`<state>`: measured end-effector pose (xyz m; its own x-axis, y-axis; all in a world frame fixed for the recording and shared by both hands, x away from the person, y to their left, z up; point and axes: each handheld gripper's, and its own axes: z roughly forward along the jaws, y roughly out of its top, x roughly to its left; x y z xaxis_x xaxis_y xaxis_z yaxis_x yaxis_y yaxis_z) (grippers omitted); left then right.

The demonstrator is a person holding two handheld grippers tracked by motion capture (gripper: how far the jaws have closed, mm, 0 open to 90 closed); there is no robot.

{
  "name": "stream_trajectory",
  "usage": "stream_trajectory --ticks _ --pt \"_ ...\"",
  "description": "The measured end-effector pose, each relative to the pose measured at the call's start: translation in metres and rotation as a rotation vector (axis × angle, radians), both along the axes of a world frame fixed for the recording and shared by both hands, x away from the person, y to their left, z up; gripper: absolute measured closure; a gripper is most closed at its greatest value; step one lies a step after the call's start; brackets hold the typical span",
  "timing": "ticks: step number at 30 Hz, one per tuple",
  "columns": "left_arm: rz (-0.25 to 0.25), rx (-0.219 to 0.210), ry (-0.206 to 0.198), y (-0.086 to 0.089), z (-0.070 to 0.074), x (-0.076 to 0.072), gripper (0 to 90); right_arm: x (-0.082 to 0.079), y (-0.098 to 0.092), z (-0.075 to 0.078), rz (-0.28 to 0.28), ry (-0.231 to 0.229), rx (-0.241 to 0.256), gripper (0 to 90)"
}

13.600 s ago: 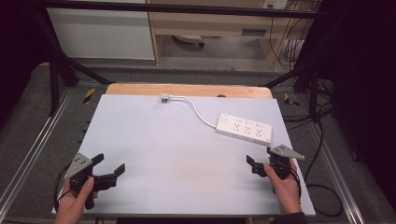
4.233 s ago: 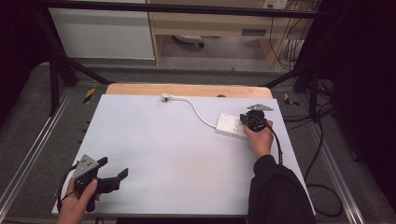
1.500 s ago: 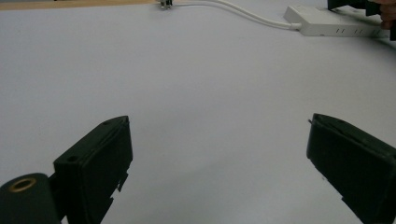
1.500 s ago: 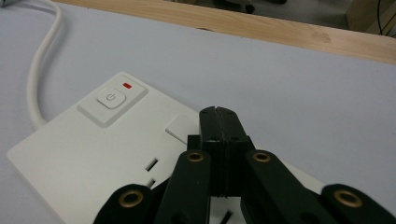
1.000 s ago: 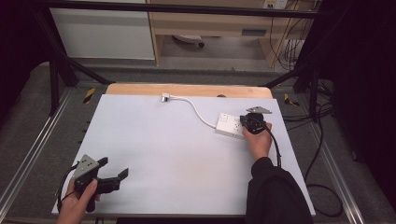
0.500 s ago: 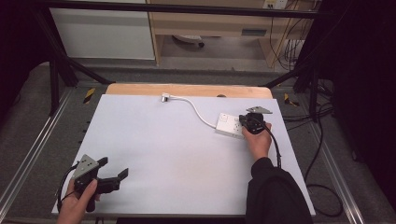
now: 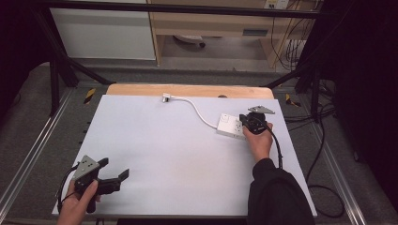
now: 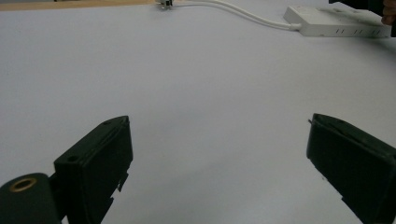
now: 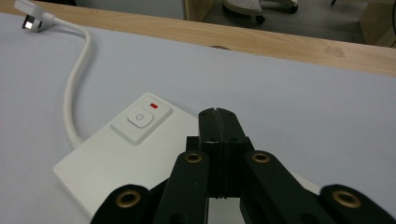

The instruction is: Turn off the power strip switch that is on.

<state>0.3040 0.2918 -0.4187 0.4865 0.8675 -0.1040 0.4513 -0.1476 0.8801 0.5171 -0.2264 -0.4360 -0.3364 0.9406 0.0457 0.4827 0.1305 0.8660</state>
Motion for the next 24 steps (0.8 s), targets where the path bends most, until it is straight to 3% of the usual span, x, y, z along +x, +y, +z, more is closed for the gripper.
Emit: stream_trajectory --ticks 13,24 --pt "0.001 0.0 0.0 0.0 0.0 0.0 6.9 -0.005 0.002 0.008 0.034 0.001 0.011 76.3" --pt "0.001 0.001 0.0 0.0 0.0 0.0 6.9 -0.007 0.004 0.02 0.023 0.013 0.033 41.8"
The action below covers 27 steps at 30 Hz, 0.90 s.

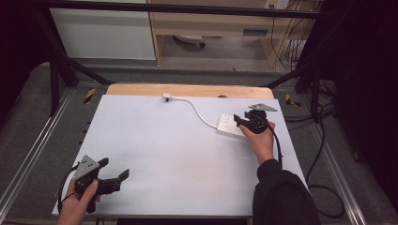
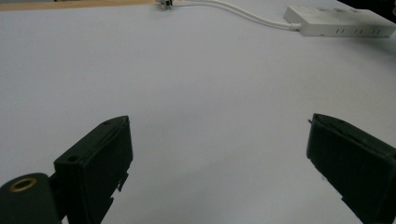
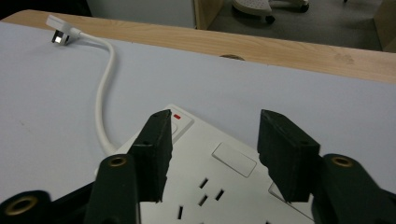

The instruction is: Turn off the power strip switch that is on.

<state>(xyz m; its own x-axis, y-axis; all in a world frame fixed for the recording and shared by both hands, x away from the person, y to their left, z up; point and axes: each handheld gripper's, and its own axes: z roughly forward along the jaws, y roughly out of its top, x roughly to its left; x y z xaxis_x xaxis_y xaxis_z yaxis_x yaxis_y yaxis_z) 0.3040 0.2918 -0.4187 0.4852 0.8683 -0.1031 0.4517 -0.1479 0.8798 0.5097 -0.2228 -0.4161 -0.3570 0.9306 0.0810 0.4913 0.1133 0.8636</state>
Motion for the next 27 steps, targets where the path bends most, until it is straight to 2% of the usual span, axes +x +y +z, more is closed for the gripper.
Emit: stream_trajectory --ticks 9,14,20,23,27 --pt "-0.001 0.0 -0.001 0.0 0.0 0.0 6.9 -0.001 0.002 0.005 -0.001 0.03 0.009 19.3" --pt "0.0 0.001 -0.001 0.0 0.0 0.0 6.9 -0.002 0.001 0.01 -0.002 0.024 0.015 11.3" --pt "-0.001 0.002 0.0 -0.001 0.0 0.0 6.9 -0.003 0.003 0.016 -0.014 0.035 0.027 7.1" --pt "-0.003 0.004 -0.002 0.0 0.0 0.0 6.9 -0.004 0.004 0.017 -0.022 0.014 -0.003 7.2" --pt "0.001 0.0 0.0 0.0 0.0 0.0 6.8 -0.006 0.003 0.02 -0.012 0.025 0.005 5.0"
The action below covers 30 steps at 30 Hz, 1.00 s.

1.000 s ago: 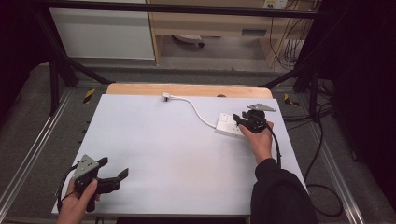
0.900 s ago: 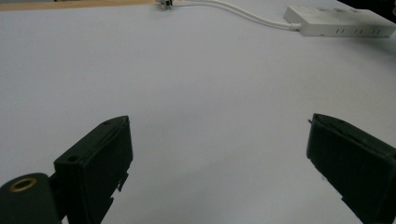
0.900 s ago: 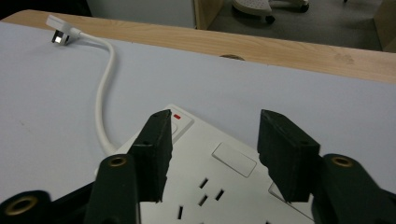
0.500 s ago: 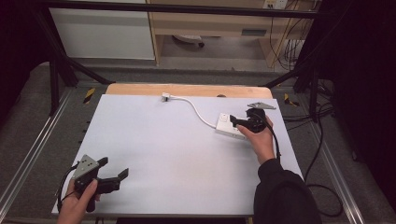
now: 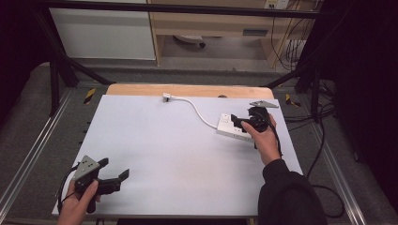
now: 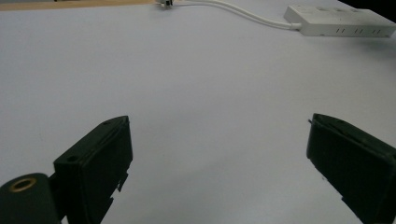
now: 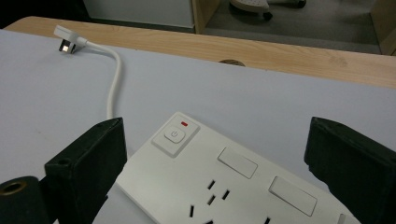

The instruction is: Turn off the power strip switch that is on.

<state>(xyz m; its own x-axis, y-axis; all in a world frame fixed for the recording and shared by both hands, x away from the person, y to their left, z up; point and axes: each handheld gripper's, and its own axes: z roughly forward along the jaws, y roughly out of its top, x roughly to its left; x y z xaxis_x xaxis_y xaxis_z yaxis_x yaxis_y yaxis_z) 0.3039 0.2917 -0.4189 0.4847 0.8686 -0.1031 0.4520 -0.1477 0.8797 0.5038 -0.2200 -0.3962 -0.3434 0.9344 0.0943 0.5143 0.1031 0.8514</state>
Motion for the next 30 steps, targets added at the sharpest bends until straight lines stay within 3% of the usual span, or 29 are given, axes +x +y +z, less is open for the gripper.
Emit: stream_trajectory --ticks 7,12,22,30 --pt "0.008 0.0 0.0 0.001 0.0 0.0 6.3 -0.007 -0.006 0.008 0.013 -0.022 0.042 3.3" --pt "0.012 -0.007 -0.002 0.001 0.0 0.0 6.0 -0.017 -0.012 0.018 0.03 -0.075 0.067 3.8" --pt "0.013 -0.005 -0.004 0.001 0.0 -0.001 6.0 -0.046 -0.028 0.029 0.058 -0.126 0.108 6.8" --pt "0.015 -0.006 -0.007 0.001 0.001 0.0 6.0 -0.074 -0.043 0.04 0.075 -0.205 0.142 7.1"
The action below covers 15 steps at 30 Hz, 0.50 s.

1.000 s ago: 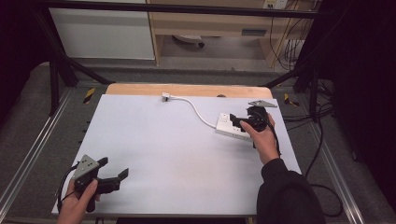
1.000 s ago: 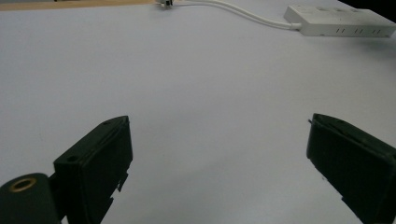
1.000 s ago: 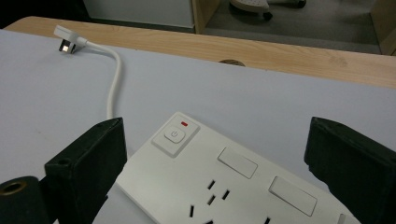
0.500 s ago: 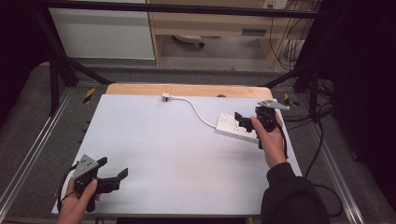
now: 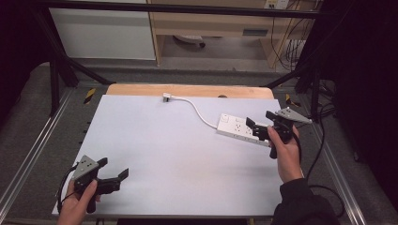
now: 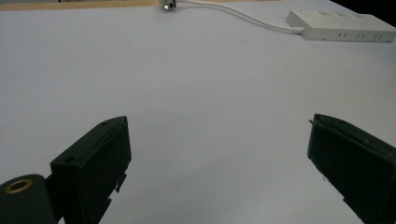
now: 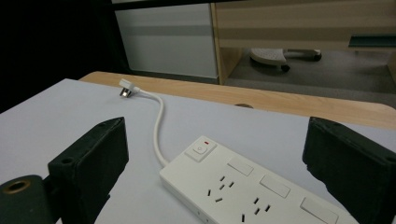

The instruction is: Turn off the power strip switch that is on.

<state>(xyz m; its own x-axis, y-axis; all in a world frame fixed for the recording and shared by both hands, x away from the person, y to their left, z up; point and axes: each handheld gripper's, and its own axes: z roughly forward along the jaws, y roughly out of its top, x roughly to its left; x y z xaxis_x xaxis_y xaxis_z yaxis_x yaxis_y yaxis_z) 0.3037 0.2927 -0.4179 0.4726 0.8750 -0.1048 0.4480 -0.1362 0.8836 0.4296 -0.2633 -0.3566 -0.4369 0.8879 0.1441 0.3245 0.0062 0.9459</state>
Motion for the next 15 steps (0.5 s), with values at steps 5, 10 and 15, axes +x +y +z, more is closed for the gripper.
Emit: stream_trajectory --ticks 5,10,15 --pt "0.004 0.0 0.005 0.001 -0.001 0.0 6.0 -0.017 -0.01 0.002 -0.002 -0.046 -0.008 6.9" --pt "0.004 -0.006 0.008 0.001 -0.001 0.0 6.0 -0.034 -0.018 -0.005 -0.015 -0.078 -0.019 6.9" --pt "0.004 -0.003 0.005 0.0 -0.001 0.0 6.0 -0.05 -0.023 -0.021 -0.022 -0.07 -0.048 6.1"
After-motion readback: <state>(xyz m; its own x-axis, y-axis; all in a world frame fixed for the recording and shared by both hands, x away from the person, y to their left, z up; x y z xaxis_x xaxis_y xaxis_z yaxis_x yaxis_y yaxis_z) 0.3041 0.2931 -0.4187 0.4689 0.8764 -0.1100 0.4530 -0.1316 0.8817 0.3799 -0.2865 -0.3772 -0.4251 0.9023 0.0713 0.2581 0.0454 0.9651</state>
